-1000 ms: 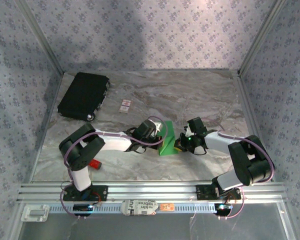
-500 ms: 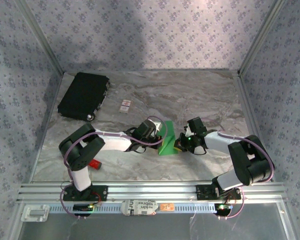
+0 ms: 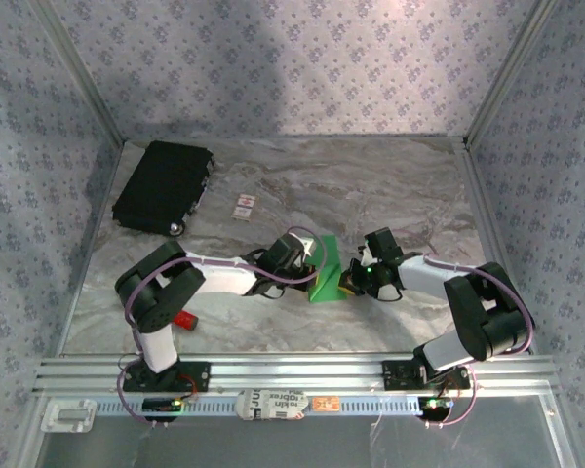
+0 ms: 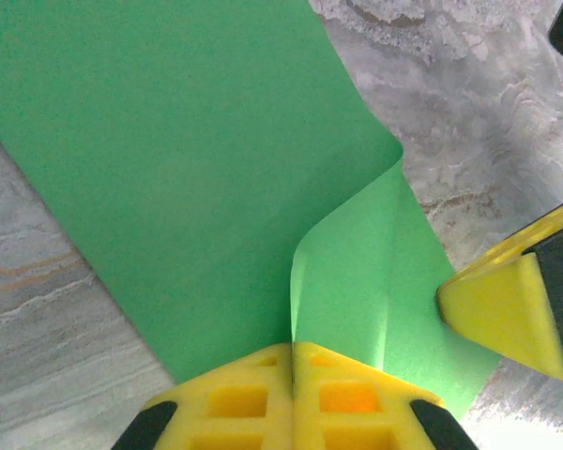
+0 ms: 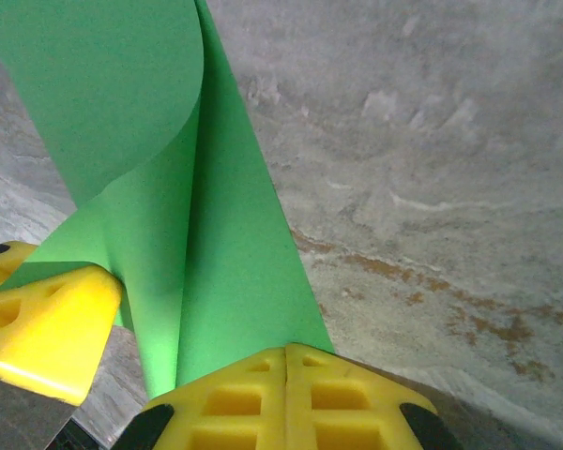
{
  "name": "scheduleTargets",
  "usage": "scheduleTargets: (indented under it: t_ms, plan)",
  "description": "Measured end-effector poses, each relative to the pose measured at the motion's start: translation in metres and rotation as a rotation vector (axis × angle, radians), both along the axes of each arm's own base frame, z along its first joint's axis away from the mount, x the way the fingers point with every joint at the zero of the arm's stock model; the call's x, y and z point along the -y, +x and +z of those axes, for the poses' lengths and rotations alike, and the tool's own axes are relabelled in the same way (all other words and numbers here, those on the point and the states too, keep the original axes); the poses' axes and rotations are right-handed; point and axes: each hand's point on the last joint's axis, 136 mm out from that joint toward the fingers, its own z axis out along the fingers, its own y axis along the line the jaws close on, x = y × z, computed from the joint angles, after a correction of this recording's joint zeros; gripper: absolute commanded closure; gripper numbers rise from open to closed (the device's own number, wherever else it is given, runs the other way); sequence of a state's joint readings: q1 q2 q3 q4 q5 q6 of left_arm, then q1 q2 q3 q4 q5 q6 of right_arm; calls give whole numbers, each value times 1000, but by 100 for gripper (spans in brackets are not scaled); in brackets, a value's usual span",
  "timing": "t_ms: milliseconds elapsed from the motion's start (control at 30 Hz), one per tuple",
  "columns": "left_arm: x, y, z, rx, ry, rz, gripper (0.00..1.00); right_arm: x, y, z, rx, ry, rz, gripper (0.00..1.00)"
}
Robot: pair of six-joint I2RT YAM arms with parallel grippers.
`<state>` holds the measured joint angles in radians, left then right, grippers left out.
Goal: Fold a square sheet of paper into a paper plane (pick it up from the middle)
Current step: Fold the triangle a second time at the center of the table.
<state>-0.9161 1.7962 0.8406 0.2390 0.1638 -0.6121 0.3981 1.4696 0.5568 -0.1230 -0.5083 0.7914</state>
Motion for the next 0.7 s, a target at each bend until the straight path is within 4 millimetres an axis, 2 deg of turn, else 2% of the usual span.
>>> scheduleTargets:
  t_ms: [167, 433, 700]
  plan:
    - [-2, -1, -6, -8, 5, 2, 95, 1, 2, 4, 21, -8, -1, 97]
    - [-1, -1, -5, -18, -12, 20, 95, -7, 3, 25, 90, 20, 15, 96]
    - [-1, -1, -6, -49, -30, 58, 96, -17, -2, 23, 79, 23, 10, 98]
